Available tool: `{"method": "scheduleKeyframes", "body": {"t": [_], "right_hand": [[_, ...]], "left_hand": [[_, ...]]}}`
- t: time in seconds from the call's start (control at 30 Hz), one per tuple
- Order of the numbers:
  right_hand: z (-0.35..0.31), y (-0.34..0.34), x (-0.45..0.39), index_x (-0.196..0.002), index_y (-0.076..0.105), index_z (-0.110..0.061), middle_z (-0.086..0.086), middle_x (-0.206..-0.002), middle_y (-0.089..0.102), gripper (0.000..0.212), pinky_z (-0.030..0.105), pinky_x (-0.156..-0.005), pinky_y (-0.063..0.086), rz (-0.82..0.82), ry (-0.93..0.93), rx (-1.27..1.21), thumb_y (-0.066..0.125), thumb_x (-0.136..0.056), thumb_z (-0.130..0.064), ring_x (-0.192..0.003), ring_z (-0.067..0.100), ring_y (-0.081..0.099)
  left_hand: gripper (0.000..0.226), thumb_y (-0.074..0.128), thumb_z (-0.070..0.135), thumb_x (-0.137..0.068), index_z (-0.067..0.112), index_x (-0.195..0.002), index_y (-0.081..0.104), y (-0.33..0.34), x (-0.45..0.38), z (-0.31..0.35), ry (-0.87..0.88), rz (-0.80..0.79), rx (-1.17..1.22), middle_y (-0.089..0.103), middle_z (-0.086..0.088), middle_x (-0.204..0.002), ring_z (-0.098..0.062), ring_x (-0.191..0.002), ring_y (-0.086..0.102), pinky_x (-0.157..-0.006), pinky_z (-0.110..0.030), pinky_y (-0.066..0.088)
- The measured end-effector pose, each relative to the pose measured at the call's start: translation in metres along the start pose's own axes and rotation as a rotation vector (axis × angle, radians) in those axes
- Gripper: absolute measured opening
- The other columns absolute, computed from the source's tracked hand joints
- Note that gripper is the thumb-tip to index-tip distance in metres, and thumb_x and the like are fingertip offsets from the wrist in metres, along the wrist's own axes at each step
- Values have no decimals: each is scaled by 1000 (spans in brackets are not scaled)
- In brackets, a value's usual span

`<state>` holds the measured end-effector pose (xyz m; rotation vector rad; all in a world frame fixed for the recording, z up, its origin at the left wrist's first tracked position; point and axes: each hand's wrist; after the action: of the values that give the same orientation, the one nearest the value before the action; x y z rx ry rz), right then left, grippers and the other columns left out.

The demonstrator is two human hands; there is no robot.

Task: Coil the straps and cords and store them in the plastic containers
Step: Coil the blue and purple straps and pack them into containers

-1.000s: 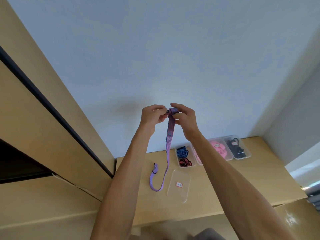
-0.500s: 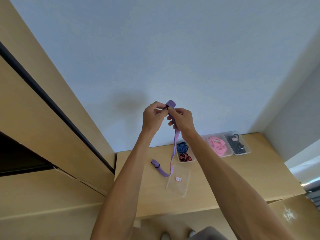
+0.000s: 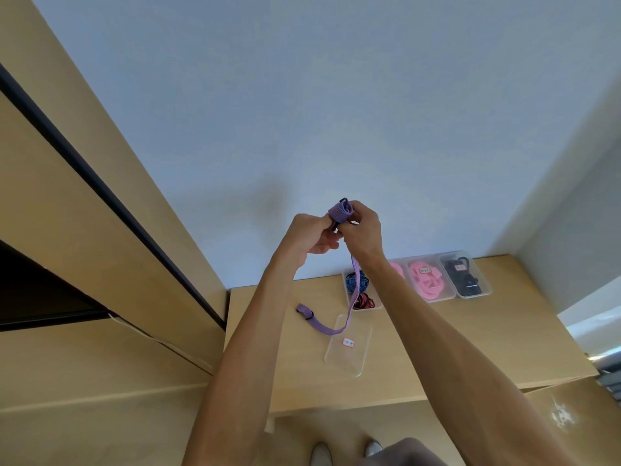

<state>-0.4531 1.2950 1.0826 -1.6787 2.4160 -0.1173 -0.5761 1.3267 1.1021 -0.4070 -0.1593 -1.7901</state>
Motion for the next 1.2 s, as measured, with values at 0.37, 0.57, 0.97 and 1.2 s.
{"method": "scheduleKeyframes", "body": {"t": [0.37, 0.57, 0.97, 1.2], "right_hand": [[15, 2, -2, -86, 71, -5, 13, -72, 71, 15, 42, -71, 57, 20, 205, 139, 57, -80, -4, -69, 29, 68], [19, 8, -1, -111, 62, -12, 2, -91, 66, 42, 36, -76, 52, -176, 364, 302, 76, -73, -23, -83, 20, 63], [-19, 28, -26, -68, 46, -11, 2, -65, 49, 23, 25, -54, 37, -510, 133, 1116, 63, -84, -5, -66, 21, 54], [-45, 23, -54, -96, 67, -5, 13, -91, 67, 14, 35, -69, 55, -443, -27, 982, 66, -83, -9, -81, 31, 64]], "left_hand": [[14, 61, 7, -97, 4, -84, 64, 3, -6, -18, 98, -19, 171, 74, -8, -72, -21, -68, 73, -62, -24, 55], [12, 55, 8, -96, 10, -88, 45, -1, -21, -39, 196, 298, -227, 68, -18, -92, -28, -59, 72, -52, -39, 54], [30, 48, -7, -89, 16, -99, 64, -24, -32, -76, 469, -28, -680, 52, 3, -69, -8, -59, 38, -56, -20, 34], [18, 41, 12, -95, 23, -97, 56, -24, -31, -37, 291, -132, -447, 64, -6, -78, -17, -52, 52, -56, -24, 44]]}}
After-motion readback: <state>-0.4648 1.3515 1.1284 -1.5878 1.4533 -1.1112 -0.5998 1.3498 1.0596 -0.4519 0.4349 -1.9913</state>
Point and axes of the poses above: each hand's wrist, its own x-axis away from the middle knuckle, its own y-axis out of the palm, z = x × y
